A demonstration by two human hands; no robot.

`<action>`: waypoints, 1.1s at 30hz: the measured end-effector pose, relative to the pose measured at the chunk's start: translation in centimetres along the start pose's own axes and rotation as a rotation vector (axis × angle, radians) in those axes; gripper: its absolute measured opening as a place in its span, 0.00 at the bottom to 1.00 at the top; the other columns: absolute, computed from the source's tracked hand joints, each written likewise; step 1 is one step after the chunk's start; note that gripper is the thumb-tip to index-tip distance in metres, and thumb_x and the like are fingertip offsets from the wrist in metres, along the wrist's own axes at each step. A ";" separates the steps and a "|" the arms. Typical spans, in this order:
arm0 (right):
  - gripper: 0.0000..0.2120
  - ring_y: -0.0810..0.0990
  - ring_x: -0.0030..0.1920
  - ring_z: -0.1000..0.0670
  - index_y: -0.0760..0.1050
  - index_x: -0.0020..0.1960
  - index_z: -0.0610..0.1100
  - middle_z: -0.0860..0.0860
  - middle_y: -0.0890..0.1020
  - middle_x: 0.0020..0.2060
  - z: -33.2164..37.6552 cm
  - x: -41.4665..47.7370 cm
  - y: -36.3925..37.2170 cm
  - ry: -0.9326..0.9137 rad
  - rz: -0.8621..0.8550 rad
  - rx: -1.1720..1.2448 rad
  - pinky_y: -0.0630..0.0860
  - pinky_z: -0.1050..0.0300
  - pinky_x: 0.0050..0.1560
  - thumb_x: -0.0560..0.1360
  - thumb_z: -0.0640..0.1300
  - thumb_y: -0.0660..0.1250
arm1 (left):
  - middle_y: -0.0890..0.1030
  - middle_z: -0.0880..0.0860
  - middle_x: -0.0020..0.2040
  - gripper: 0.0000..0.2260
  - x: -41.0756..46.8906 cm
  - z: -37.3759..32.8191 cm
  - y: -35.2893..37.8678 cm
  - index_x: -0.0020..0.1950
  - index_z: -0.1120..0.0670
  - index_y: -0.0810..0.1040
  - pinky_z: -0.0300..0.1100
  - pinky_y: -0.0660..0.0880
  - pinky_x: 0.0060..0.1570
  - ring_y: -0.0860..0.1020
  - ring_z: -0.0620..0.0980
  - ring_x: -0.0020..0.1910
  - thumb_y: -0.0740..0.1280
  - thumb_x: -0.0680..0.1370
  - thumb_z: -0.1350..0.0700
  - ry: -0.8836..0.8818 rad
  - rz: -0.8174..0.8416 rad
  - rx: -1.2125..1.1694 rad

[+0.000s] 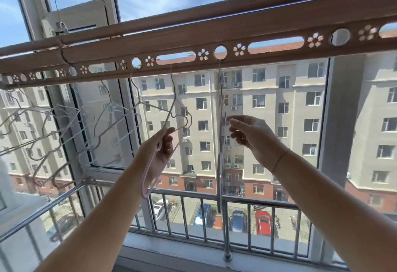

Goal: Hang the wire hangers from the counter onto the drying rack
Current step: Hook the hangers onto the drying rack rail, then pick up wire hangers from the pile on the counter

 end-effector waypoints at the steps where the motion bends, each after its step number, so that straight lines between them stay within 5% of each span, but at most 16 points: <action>1: 0.09 0.76 0.35 0.54 0.77 0.55 0.40 0.50 0.78 0.37 -0.7 -0.4 -0.6 -0.014 -0.019 -0.058 0.72 0.65 0.39 0.76 0.39 0.64 | 0.74 0.50 0.32 0.09 -0.4 0.5 -0.6 0.48 0.59 0.79 0.31 0.70 0.24 0.72 0.41 0.24 0.61 0.79 0.55 0.013 -0.011 0.018; 6: 0.13 0.76 0.39 0.56 0.75 0.58 0.38 0.49 0.78 0.40 -4.9 -2.7 -4.5 -0.072 -0.094 -0.298 0.72 0.75 0.34 0.74 0.39 0.67 | 0.74 0.50 0.33 0.05 -1.9 6.3 -4.4 0.45 0.56 0.78 0.33 0.69 0.24 0.70 0.43 0.27 0.65 0.77 0.56 -0.051 -0.092 0.226; 9: 0.16 0.77 0.43 0.51 0.74 0.59 0.38 0.45 0.77 0.42 -7.7 -4.3 -7.2 -0.060 -0.107 -0.421 0.75 0.73 0.39 0.73 0.39 0.69 | 0.77 0.54 0.39 0.06 -2.6 11.8 -4.8 0.50 0.57 0.78 0.38 0.69 0.33 0.72 0.47 0.35 0.66 0.76 0.56 -0.158 -0.086 0.435; 12: 0.19 0.76 0.49 0.49 0.73 0.61 0.38 0.44 0.77 0.48 -10.1 -6.0 -10.1 -0.052 -0.138 -0.532 0.76 0.71 0.44 0.72 0.42 0.70 | 0.82 0.54 0.51 0.09 -3.8 16.8 -2.2 0.55 0.53 0.79 0.42 0.71 0.44 0.77 0.49 0.46 0.67 0.76 0.55 -0.182 0.056 0.655; 17: 0.25 0.73 0.55 0.51 0.70 0.64 0.36 0.45 0.75 0.55 -11.8 -10.1 -16.5 -0.072 -0.224 -0.740 0.68 0.75 0.52 0.70 0.42 0.72 | 0.81 0.52 0.56 0.16 -5.7 23.5 5.2 0.62 0.55 0.77 0.41 0.73 0.57 0.78 0.48 0.57 0.69 0.75 0.55 -0.164 0.356 0.840; 26: 0.28 0.71 0.63 0.48 0.67 0.67 0.42 0.45 0.73 0.61 -13.5 -23.1 -34.0 0.192 -0.496 -0.788 0.68 0.53 0.66 0.70 0.46 0.72 | 0.78 0.50 0.60 0.22 -12.0 35.4 20.1 0.66 0.52 0.73 0.46 0.72 0.62 0.75 0.47 0.60 0.72 0.73 0.55 -0.219 0.711 0.862; 33: 0.27 0.71 0.61 0.49 0.67 0.66 0.42 0.45 0.71 0.61 -10.8 -36.1 -48.8 0.356 -0.743 -0.734 0.69 0.58 0.59 0.70 0.45 0.72 | 0.79 0.51 0.57 0.18 -20.4 44.0 34.1 0.63 0.54 0.73 0.29 0.75 0.46 0.78 0.44 0.55 0.70 0.74 0.56 -0.305 0.953 0.810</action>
Point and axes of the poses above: each hand's wrist, its own x-axis towards the middle knuckle, its own y-axis out of the palm, z = x × y, the point moved 6 cm from there along x, towards the middle knuckle
